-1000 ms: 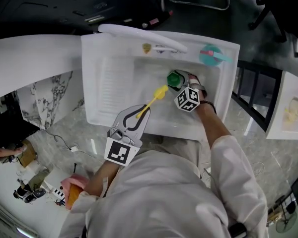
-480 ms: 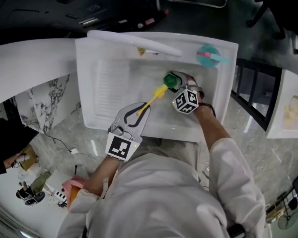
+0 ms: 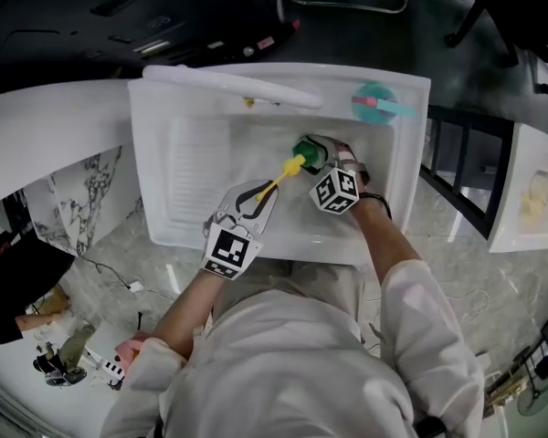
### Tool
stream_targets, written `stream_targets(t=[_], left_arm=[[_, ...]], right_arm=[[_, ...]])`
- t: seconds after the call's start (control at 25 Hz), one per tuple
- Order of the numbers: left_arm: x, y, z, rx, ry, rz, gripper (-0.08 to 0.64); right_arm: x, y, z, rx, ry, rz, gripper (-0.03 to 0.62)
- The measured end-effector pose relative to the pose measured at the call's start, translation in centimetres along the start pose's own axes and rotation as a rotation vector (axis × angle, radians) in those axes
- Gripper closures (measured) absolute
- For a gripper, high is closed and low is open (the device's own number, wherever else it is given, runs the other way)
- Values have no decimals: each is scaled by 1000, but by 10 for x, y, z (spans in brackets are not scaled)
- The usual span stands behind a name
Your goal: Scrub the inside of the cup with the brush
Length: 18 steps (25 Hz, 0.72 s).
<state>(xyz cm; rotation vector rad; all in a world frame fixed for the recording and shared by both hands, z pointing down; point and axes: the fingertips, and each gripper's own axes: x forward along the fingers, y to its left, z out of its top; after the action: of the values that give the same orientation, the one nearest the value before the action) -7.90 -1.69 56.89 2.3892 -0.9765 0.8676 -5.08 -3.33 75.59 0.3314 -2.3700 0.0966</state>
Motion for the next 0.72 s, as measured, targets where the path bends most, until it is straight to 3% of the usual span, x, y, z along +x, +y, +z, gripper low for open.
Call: stream_targets(t=[0.72], left_arm=[[68, 1, -48, 88, 175, -79, 520]], right_arm=[[1, -1, 0, 17, -10, -22, 285]])
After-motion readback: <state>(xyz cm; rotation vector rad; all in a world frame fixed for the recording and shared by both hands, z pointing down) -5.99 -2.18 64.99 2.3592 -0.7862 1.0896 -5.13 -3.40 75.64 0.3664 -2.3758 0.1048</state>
